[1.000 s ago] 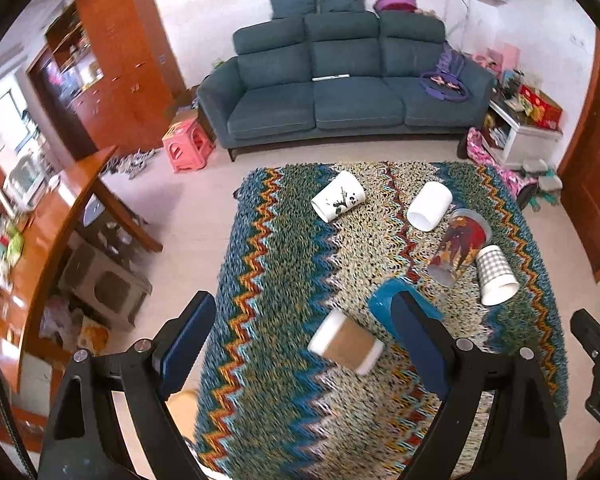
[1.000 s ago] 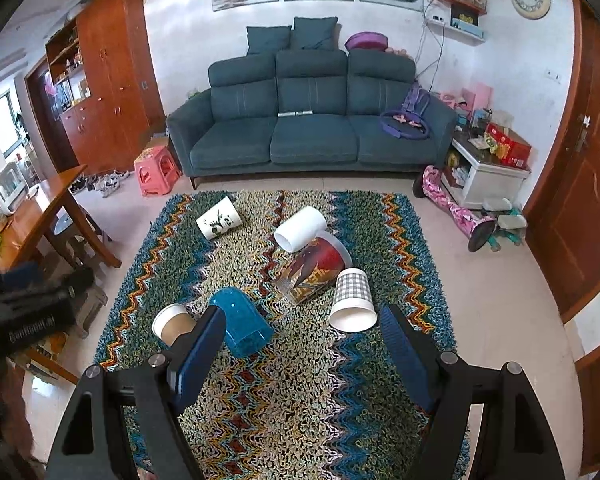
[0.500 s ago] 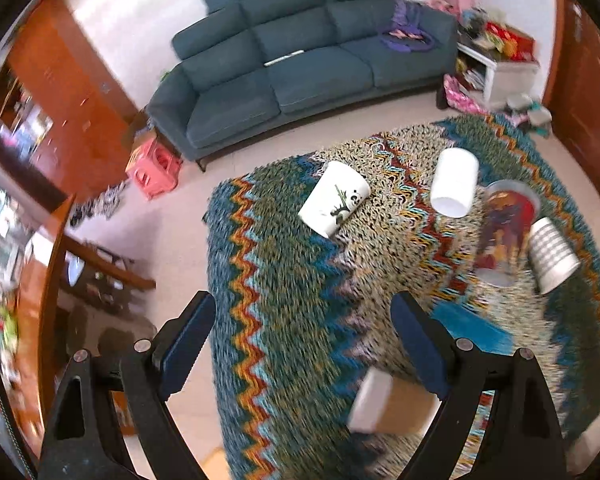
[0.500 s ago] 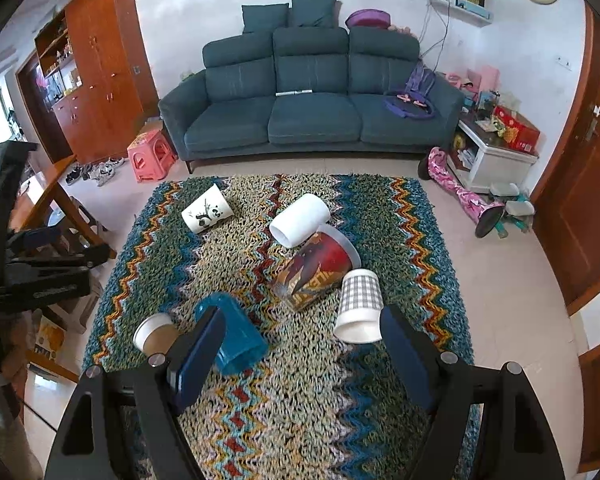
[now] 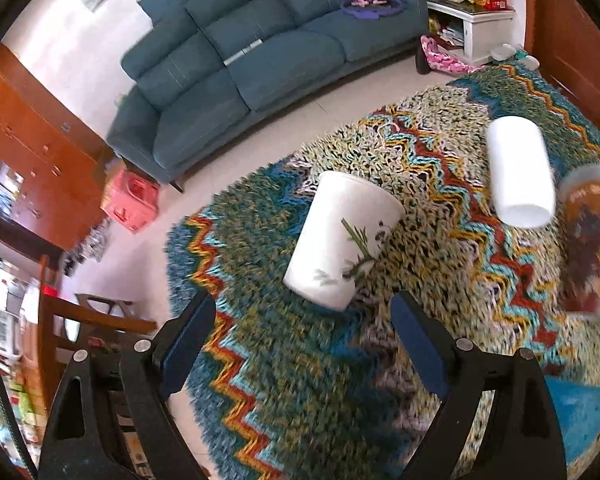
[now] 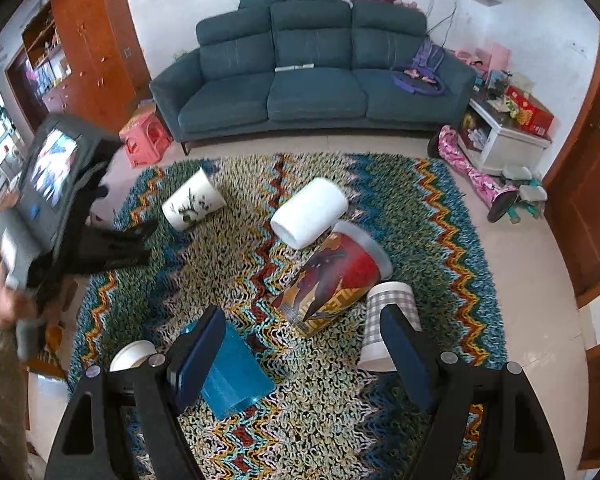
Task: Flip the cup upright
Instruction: 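Close the left gripper on the panda cup's body and lift it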
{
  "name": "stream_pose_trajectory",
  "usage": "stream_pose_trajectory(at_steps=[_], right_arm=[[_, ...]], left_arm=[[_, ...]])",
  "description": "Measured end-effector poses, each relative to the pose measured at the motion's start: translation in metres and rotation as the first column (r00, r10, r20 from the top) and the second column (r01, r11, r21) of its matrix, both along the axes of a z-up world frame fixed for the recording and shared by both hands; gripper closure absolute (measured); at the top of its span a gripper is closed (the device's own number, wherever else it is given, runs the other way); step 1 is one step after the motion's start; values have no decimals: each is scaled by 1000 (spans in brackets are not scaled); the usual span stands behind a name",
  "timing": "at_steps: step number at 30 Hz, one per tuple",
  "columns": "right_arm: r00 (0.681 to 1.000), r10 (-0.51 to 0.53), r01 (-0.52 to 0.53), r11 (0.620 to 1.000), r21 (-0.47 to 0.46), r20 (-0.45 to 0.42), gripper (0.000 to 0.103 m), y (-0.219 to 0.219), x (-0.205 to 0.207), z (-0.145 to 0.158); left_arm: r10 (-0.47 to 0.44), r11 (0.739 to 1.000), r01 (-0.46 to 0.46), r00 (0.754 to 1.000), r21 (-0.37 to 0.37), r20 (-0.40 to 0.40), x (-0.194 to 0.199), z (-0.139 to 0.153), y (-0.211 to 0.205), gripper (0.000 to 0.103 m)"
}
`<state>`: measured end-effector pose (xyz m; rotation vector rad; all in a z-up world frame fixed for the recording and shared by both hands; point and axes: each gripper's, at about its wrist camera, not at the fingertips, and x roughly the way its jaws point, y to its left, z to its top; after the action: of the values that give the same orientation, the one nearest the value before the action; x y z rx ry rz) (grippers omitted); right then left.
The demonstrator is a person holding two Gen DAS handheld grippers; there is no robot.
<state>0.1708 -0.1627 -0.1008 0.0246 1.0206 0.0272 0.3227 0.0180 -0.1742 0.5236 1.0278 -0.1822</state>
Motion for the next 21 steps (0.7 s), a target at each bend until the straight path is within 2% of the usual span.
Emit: stream_pose_trajectory(at_steps=[2, 8, 19, 21], right_arm=[[1000, 4, -5, 1000, -11, -21, 23, 3, 6, -10], [999, 0, 0, 1000, -10, -45, 23, 2, 18, -25], [996, 1, -2, 1000, -5, -89, 23, 2, 27, -49], [996, -1, 1, 1000, -7, -92, 23, 1, 28, -51]], left_arm=[[-19, 1000, 18, 1000, -19, -24, 9, -5, -2, 12], [-86, 996, 87, 995, 8, -52, 21, -17, -14, 12], [-15, 1000, 17, 994, 12, -108, 49, -43, -18, 13], [-20, 1000, 22, 994, 10, -112, 49, -45, -20, 19]])
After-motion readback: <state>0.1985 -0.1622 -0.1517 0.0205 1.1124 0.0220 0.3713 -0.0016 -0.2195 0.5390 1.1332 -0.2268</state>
